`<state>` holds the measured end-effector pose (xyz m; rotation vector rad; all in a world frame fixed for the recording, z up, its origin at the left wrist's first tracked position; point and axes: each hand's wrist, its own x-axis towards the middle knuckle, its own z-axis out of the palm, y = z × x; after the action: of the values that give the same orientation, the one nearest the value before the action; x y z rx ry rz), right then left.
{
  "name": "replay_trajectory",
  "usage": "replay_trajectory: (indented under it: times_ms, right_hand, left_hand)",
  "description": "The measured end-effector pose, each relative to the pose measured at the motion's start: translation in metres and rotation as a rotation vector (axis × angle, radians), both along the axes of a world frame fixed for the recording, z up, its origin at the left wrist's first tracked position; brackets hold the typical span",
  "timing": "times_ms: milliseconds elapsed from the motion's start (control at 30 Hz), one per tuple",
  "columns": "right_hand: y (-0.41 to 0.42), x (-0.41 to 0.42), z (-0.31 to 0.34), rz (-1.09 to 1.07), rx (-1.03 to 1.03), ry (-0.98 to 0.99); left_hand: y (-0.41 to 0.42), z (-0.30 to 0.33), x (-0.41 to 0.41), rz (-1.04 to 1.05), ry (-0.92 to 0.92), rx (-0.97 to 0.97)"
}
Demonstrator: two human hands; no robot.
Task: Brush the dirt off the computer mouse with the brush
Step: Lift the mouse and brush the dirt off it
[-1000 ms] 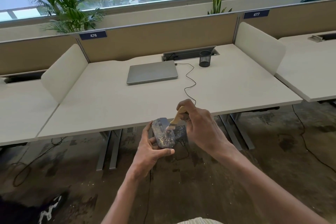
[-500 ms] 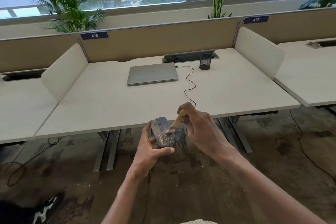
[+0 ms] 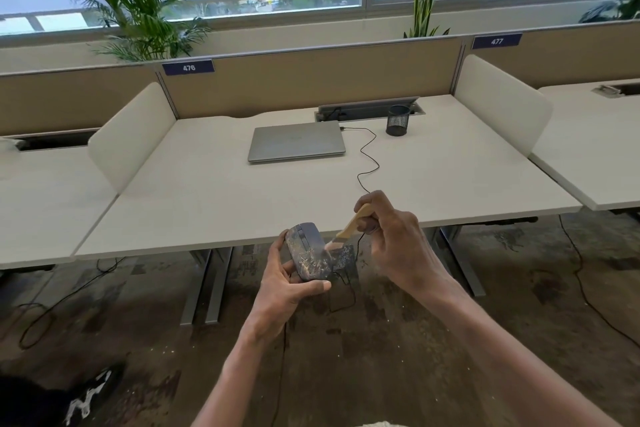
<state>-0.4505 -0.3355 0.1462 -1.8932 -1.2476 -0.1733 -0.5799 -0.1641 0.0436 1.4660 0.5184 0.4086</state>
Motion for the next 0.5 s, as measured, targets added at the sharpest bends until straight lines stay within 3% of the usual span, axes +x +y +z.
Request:
replay_trajectory:
  times_ms: [500]
  right_hand:
    - [0.0068,0.0080,-0.0072,-0.012,0.016,0.014]
  left_hand:
    - [0.0011,-0.0025,0.0023,-0.023,-0.012,-0.007]
